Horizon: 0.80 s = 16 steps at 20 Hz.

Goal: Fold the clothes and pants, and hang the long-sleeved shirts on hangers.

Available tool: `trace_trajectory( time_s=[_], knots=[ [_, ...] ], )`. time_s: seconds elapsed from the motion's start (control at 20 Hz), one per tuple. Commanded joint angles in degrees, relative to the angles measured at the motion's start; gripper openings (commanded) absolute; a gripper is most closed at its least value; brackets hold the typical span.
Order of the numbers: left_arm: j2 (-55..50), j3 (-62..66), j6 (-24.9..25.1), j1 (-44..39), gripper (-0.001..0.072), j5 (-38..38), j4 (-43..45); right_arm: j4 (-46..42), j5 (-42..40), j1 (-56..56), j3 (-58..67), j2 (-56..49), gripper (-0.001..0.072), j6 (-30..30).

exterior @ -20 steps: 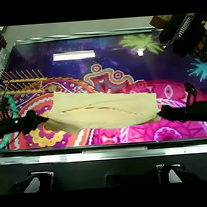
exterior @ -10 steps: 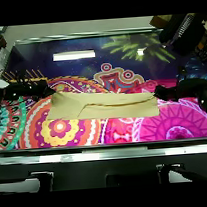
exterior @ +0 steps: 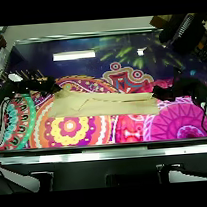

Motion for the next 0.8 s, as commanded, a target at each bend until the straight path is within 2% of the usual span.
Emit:
trace_trajectory(
  time_s=[0.0, 0.05, 0.1, 0.15, 0.2, 0.3, 0.35, 0.5, 0.6, 0.75],
  knots=[
    [-2.3, 0.6, 0.0, -0.8, 0.0153, -0.1, 0.0, -0.8, -5.7, 0.0, 0.1, -2.0, 0.024, 2.7],
    [-1.9, 0.7, 0.1, -0.7, 0.0228, -0.1, 0.1, -1.6, -8.6, -0.3, 0.1, -1.5, 0.0358, 3.7],
    [-1.2, 0.7, 0.1, -0.5, 0.0394, -0.1, 0.1, -2.3, -11.1, -1.1, 0.2, -0.6, 0.04, 4.4],
    [-0.4, 0.7, 0.3, -0.2, 0.0522, -0.3, 0.1, -2.7, -12.9, -2.7, 0.5, 0.9, 0.0448, 4.8],
    [0.9, 0.7, 0.9, 0.2, 0.0543, -0.9, 0.5, -2.7, -13.5, -4.9, 0.9, 2.4, 0.0495, 5.3],
    [4.4, 0.7, 1.6, 0.8, 0.0542, -2.0, 3.6, -1.9, -15.0, -10.9, 2.5, 3.5, 0.0523, 6.7],
    [6.4, 0.7, 1.6, 0.9, 0.0543, -2.6, 5.7, 0.2, -16.5, -13.7, 3.1, 3.0, 0.0566, 6.4],
    [13.0, 0.7, 1.5, 0.6, 0.0543, -4.4, 13.0, 11.1, -23.0, -19.3, 3.4, -1.7, 0.0682, -1.4],
    [16.4, 0.7, 1.3, 0.4, 0.0552, -5.4, 15.0, 13.9, -25.3, -19.6, 3.4, -5.7, 0.0684, -5.4],
    [19.4, 0.7, 0.7, 0.4, 0.0553, -6.4, 15.4, 18.3, -24.1, -19.6, 3.4, -10.1, 0.0685, -9.4]
  ],
)
